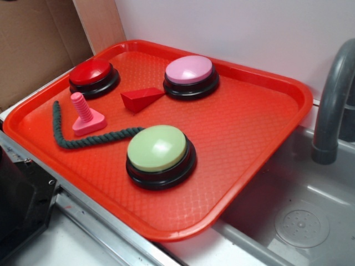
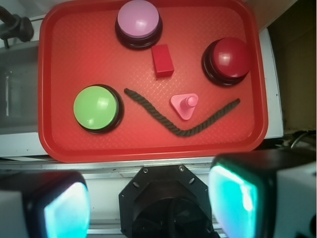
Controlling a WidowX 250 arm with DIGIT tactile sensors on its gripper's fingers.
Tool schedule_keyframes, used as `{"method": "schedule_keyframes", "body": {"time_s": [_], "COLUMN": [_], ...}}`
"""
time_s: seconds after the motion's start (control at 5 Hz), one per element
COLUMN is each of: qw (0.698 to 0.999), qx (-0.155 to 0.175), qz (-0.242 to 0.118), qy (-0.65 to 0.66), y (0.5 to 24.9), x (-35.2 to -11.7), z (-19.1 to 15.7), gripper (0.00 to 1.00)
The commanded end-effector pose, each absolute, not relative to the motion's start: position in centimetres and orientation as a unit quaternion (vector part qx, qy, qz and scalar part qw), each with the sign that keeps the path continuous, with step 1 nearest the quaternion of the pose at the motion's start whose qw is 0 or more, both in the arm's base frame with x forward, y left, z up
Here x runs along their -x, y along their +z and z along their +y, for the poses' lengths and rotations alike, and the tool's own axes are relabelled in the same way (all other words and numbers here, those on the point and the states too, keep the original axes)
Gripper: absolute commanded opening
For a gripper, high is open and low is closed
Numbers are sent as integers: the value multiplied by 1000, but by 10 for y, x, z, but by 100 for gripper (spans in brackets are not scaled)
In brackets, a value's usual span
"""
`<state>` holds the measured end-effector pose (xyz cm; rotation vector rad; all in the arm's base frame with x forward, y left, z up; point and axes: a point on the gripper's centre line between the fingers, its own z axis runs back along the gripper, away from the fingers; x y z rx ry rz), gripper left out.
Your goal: Push the green button.
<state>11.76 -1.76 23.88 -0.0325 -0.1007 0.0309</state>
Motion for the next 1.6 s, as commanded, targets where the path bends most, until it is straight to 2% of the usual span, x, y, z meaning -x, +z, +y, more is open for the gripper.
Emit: {"method": "schedule_keyframes", "body": {"time_s": [0.0, 0.2, 0.4, 0.6, 0.8, 1.0, 1.2, 1.4], "qw": [998, 997, 978, 961, 944, 947, 963, 974], "qx": [16, -32, -108, -104, -69, -29, 24, -19], "qz": [-50, -1, 11, -41, -53, -66, -47, -44], "qy": [15, -64, -180, -254, -319, -312, -265, -223], "y": [239, 214, 187, 165, 140, 123, 110, 125], "x": [-118, -168, -213, -223, -210, -190, -159, -142], "z": [-18, -31, -71, -103, -134, -143, -146, -134], "gripper": [100, 100, 100, 100, 100, 100, 100, 100]}}
